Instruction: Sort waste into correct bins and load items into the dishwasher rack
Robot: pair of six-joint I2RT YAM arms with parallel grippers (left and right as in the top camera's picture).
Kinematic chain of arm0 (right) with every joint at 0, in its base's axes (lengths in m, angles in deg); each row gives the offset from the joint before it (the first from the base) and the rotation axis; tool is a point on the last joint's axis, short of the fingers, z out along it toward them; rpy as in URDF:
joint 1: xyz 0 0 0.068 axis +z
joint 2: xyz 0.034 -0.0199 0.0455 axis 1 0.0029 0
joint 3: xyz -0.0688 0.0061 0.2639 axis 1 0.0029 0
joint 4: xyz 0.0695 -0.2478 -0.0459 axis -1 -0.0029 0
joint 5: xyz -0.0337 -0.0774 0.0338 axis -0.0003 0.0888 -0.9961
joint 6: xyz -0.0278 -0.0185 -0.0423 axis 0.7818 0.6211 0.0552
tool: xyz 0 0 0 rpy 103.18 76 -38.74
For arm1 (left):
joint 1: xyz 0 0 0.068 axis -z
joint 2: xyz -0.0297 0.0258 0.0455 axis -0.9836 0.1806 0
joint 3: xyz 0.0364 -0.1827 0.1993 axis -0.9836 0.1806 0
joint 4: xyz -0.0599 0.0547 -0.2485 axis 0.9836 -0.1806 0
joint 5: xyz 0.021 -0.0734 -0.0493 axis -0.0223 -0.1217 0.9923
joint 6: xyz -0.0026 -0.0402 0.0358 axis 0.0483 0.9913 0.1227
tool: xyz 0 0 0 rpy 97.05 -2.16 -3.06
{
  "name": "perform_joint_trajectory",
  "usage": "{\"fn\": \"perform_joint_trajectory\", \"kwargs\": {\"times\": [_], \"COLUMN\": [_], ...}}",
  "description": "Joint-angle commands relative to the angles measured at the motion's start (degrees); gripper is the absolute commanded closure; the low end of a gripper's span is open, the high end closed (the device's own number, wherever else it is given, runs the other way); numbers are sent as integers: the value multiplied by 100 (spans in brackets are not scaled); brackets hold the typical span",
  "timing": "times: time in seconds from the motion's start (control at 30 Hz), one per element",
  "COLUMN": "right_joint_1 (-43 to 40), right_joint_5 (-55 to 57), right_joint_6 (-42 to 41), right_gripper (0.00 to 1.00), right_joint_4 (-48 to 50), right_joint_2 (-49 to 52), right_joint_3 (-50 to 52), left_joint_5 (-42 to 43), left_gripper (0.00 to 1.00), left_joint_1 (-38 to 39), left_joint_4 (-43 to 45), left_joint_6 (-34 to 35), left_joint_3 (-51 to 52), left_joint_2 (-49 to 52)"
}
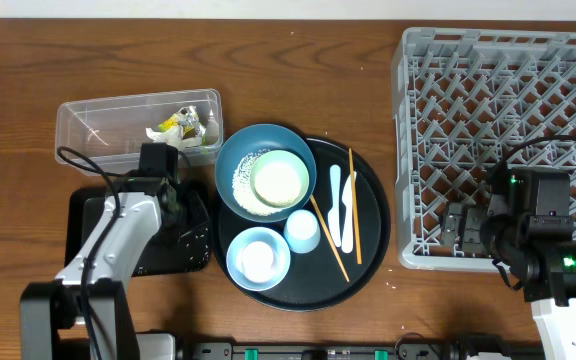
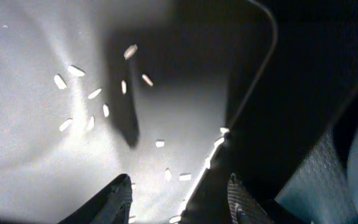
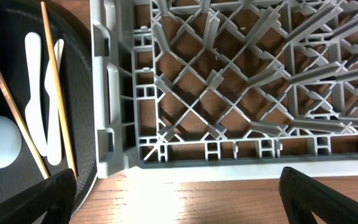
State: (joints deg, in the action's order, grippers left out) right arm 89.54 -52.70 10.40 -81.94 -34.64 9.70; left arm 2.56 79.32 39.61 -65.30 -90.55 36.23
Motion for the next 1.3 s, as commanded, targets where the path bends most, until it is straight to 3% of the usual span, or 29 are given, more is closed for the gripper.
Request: {"fn": "perform_joint_trajectory", "kwargs": {"times": [0.0, 0.4, 0.67, 0.93, 1.0, 1.1, 1.27], "right_joint_1": [70, 79, 315, 1060, 1333, 1792, 2424], "right_joint_5": [-24, -979, -1250, -1248, -1248, -1200, -807], "right_joint_6": [-85, 334, 411, 376, 326, 114, -404], "right_gripper": [1, 1, 1, 1, 4, 18, 18], "right_joint_4": [-2, 70, 111, 122, 125, 133, 243], "right_joint_2": [-9, 22, 195, 597, 793, 1191, 1965], "right_joint_3": [-107, -114, -214, -789, -986, -1244, -1325], "left_joint_5": [-229, -352, -520, -568, -575, -673, -671], "left_gripper": [44, 38, 38, 36, 32, 31, 30], "left_joint_1": [7, 7, 7, 7, 7, 7, 7], "left_joint_4": [-151, -940, -1703, -1814, -1790, -1720, -1718], "left_joint_6": [-142, -140, -133, -72, -72, -74, -72], "left_joint_3": [-236, -369, -369, -369, -369, -369, -369], "left_joint_2": [-431, -1998, -2057, -2063, -2063, -2063, -2063]}}
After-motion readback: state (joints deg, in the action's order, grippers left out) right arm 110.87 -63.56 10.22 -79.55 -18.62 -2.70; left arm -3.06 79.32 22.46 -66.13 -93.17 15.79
